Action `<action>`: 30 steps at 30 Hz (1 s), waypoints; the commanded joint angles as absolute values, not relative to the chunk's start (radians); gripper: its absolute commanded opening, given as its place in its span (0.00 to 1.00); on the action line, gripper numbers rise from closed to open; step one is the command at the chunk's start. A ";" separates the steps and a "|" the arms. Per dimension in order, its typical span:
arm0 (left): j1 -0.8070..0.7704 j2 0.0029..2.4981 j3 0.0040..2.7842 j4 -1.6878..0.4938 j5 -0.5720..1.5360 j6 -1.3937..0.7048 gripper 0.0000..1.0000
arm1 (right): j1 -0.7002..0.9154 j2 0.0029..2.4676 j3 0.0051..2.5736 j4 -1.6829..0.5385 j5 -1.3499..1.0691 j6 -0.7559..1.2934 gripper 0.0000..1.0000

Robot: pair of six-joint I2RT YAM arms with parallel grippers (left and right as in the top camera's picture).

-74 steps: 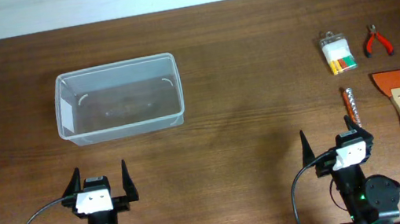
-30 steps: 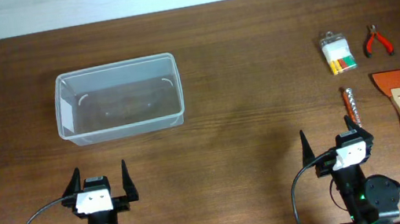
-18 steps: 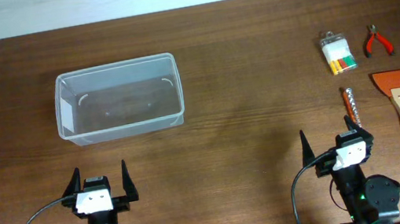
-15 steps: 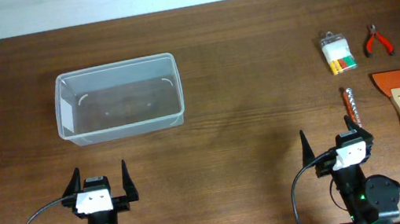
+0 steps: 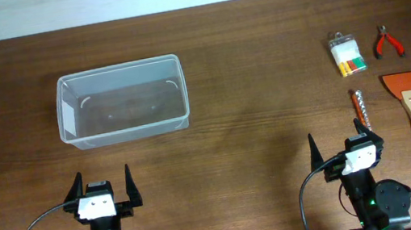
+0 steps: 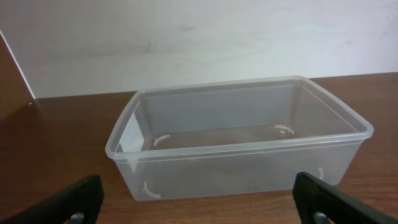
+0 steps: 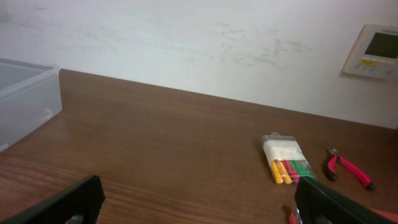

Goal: Pack container

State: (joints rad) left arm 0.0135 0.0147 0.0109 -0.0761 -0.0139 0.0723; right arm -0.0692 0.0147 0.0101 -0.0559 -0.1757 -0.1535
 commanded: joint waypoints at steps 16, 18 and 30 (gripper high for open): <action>0.018 0.006 0.009 -0.083 0.004 0.092 0.99 | -0.067 0.007 0.006 -0.060 -0.198 -0.141 0.98; 0.018 0.006 0.009 -0.083 0.004 0.092 0.99 | -0.067 0.007 0.006 -0.060 -0.212 -0.141 0.99; 0.018 0.006 0.009 -0.083 0.004 0.092 0.99 | -0.067 0.007 0.006 -0.053 -0.295 0.068 0.99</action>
State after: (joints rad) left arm 0.0135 0.0147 0.0113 -0.0761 -0.0139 0.0719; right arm -0.0692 0.0147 0.0101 -0.0498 -0.2546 0.0208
